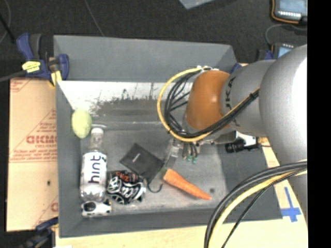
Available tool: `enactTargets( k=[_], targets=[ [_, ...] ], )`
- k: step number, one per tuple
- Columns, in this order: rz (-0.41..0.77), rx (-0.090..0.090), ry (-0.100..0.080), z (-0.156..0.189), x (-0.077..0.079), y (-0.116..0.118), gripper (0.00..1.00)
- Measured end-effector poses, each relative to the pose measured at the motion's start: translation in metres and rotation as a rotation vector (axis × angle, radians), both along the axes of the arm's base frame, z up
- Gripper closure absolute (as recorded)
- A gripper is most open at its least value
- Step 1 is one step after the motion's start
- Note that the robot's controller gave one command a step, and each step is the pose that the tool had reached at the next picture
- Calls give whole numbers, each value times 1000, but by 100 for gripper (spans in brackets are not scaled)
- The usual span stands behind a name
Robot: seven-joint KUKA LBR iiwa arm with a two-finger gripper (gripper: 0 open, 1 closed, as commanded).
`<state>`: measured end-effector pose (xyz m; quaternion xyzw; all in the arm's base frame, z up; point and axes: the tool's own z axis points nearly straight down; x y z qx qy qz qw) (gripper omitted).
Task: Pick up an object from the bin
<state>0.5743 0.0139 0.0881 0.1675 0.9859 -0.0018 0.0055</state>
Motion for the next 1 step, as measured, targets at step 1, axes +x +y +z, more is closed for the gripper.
enactTargets(
  k=[1],
  targets=[
    [1, 0, -3, 14, 1, 0, 100]
  ],
)
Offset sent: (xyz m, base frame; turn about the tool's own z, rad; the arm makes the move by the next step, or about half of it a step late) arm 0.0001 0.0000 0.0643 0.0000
